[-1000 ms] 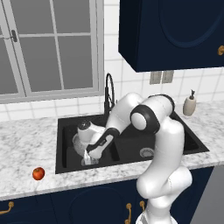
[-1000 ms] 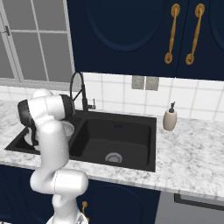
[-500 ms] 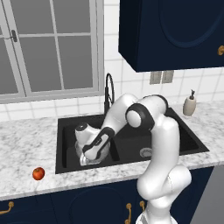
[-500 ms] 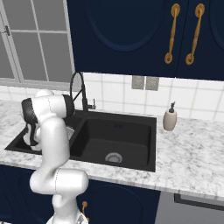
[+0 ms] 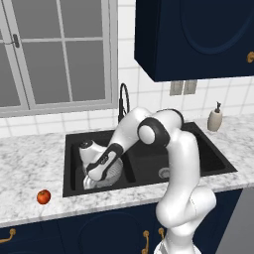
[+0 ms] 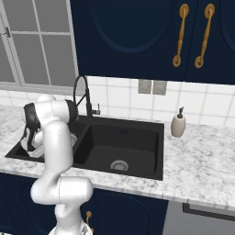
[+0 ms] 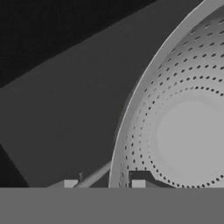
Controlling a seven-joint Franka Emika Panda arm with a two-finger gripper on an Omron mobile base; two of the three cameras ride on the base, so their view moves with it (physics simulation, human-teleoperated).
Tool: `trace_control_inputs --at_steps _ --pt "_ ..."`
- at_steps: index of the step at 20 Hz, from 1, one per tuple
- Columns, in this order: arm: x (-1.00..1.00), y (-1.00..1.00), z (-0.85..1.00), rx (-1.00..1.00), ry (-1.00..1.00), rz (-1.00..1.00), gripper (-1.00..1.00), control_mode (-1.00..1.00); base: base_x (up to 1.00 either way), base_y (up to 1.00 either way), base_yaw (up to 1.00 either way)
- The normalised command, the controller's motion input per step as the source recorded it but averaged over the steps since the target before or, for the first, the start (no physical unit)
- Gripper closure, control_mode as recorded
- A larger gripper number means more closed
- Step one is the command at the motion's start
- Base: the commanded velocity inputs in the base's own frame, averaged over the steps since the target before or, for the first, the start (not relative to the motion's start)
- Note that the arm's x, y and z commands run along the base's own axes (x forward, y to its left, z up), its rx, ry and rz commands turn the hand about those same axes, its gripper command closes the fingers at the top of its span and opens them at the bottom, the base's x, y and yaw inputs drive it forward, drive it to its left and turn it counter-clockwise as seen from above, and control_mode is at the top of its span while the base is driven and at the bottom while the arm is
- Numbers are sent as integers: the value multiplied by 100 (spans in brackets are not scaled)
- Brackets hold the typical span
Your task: Put the colander in the sink, put the apple in the colander, and turn on the sink faucet and pour water over the colander.
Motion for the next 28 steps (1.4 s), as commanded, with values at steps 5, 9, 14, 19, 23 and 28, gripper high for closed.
trace_control_inputs --at_steps 5,9,14,19,23,28 --pt "-4 -2 11 0 0 -2 -100 -100 0 0 0" --pt "-12 0 42 0 -2 0 -100 -100 0 0 0" --pt "-29 -1 61 1 -1 0 -100 -100 0 0 0" --pt "-48 0 80 4 0 -6 -100 -100 0 0 0" --pt "-67 2 74 4 -3 -16 -100 -100 0 0 0" --pt "-75 13 53 15 -6 -36 -100 -100 0 0 0"
